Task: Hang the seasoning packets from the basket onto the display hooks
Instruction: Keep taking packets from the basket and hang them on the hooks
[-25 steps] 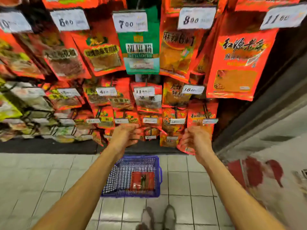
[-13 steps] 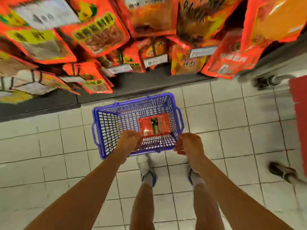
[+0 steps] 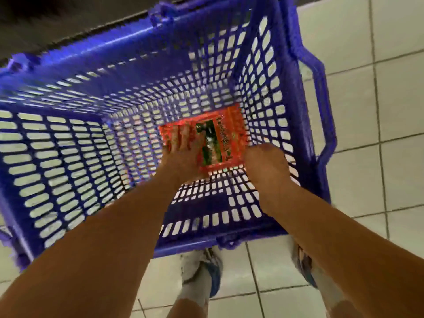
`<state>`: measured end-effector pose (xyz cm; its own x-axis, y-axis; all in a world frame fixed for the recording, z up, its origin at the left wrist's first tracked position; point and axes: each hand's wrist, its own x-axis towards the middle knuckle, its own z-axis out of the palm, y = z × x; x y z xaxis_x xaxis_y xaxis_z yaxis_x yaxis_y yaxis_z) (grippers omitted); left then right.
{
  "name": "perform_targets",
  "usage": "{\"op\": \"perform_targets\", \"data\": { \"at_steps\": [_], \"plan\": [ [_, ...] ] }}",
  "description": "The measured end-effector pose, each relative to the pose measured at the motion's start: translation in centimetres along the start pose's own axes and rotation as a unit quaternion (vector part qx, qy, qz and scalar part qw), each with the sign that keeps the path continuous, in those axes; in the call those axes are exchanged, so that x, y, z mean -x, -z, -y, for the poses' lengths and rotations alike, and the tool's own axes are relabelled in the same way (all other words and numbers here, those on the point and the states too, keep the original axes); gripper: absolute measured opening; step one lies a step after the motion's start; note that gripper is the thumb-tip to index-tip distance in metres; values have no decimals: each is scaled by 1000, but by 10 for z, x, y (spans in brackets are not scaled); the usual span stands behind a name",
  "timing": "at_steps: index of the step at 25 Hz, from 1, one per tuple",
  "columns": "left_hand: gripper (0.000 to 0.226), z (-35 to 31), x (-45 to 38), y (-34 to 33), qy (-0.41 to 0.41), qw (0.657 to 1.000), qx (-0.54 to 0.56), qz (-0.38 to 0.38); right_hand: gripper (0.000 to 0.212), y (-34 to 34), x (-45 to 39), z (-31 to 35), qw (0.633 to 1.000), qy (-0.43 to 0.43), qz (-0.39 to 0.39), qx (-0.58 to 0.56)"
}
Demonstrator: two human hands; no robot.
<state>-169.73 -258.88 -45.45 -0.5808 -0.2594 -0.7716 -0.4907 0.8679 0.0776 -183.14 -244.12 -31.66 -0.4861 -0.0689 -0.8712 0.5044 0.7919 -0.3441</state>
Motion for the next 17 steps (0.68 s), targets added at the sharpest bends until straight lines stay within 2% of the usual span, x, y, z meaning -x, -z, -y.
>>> {"op": "perform_targets", "data": {
  "at_steps": [3,6,8,9,10,11,13,15,17],
  "plan": [
    [106,3,-3,-12,-13,997,-30,-72,34,-5,-9,0,1000,-19,-10,-10],
    [88,5,2,1,-11,997,-43,-56,31,-9,-4,0,997,-49,-11,-60],
    [70,6,7,23,-27,996,51,-74,23,-9,4,2,996,-46,-5,-80],
    [59,8,10,36,-28,986,133,-95,17,-7,8,4,995,-47,-7,-85],
    [46,10,17,51,-3,966,241,-95,17,-5,11,5,994,-48,-11,-96],
    [33,11,26,67,41,928,365,-65,19,-3,15,8,993,-46,-12,-106],
    [19,13,47,98,132,824,551,-4,20,1,21,15,992,-35,-7,-120],
    [24,17,77,129,159,752,639,30,10,9,34,29,989,-30,9,-146],
    [30,16,113,161,127,697,703,65,8,20,51,47,979,-15,25,-202]
  ]
}}
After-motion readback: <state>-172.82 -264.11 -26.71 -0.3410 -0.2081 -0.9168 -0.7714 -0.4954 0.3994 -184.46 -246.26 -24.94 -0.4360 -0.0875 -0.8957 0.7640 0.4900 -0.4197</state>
